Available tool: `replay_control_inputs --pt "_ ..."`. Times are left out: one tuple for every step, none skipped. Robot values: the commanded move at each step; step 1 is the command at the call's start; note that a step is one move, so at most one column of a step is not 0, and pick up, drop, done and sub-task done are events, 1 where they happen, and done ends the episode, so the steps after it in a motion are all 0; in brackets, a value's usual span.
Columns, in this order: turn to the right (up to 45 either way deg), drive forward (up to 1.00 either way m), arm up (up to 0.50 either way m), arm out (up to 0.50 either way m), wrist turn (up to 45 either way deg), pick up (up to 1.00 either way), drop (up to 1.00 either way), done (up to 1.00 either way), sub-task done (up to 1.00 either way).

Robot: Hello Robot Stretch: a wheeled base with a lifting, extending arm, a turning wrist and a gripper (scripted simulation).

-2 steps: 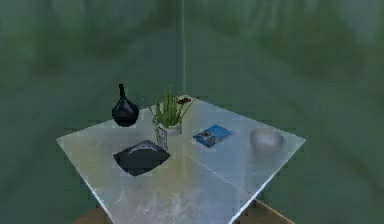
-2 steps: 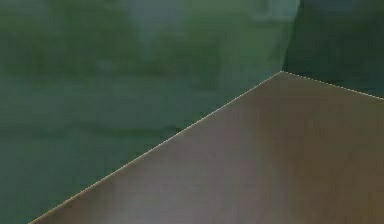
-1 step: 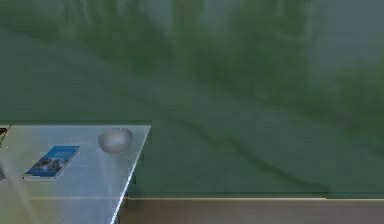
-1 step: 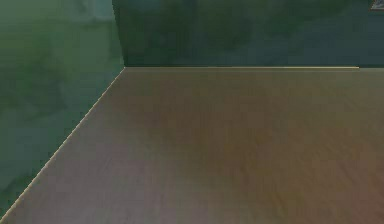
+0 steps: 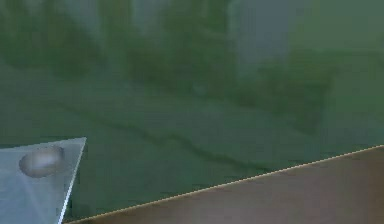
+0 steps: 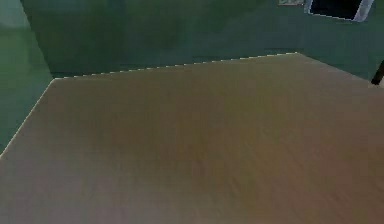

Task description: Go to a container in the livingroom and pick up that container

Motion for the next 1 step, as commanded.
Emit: replay_control_inputs --pt "0.0 0.35 0.00 0.00 0.0 0.00 0.00 0.00 0.00"
